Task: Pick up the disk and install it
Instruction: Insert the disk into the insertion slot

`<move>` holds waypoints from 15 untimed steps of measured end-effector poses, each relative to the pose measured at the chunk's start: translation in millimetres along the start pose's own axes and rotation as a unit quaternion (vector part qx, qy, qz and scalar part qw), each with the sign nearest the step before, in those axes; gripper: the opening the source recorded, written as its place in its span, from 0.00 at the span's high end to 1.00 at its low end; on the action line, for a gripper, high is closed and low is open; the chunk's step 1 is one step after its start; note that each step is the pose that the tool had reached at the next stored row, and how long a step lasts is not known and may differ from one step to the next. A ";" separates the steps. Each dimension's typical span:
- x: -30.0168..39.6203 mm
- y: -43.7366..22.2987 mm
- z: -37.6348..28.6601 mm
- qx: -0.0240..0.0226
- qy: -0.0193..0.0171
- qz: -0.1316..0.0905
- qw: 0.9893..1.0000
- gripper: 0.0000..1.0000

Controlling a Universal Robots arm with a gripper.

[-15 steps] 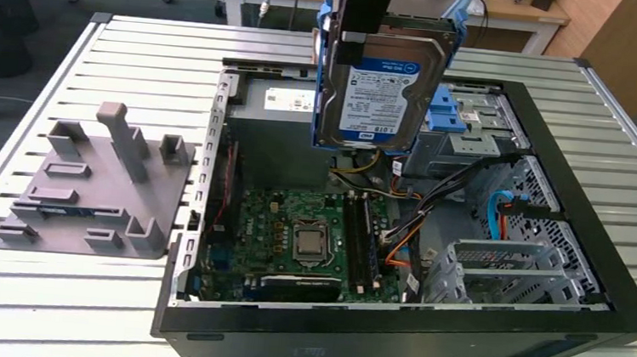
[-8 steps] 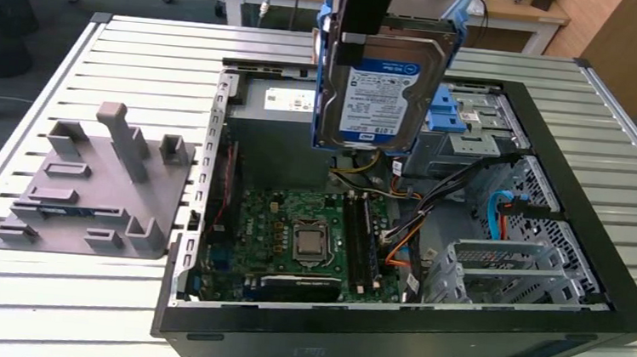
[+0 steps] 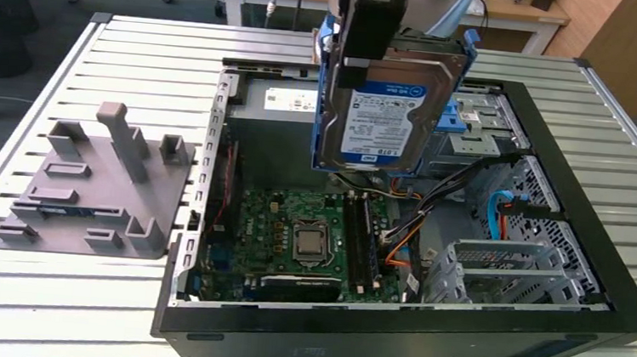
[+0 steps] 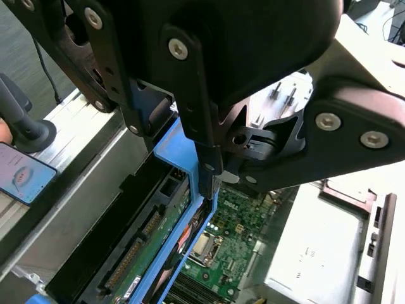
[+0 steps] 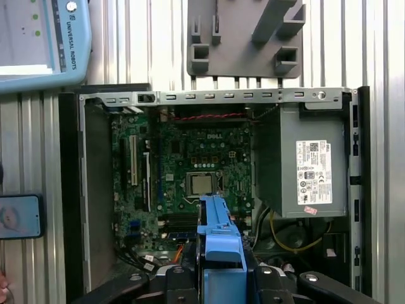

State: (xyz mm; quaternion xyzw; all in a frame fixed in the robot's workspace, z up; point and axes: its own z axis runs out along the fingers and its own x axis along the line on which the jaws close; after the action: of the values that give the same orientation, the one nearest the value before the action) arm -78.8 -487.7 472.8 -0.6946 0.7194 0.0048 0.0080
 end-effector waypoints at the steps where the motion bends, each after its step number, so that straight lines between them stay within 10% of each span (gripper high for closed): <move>1: 3.5 -0.2 0.0 0.000 0.000 0.000 1.000 0.64; 8: 5.7 -23.6 0.9 0.000 0.000 0.000 1.000 0.64; 15: 20.3 -26.1 1.6 0.000 0.000 0.000 1.000 0.64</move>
State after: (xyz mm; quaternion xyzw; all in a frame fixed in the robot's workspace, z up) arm -53.4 -508.9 470.9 -0.6946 0.7194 0.0048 0.0079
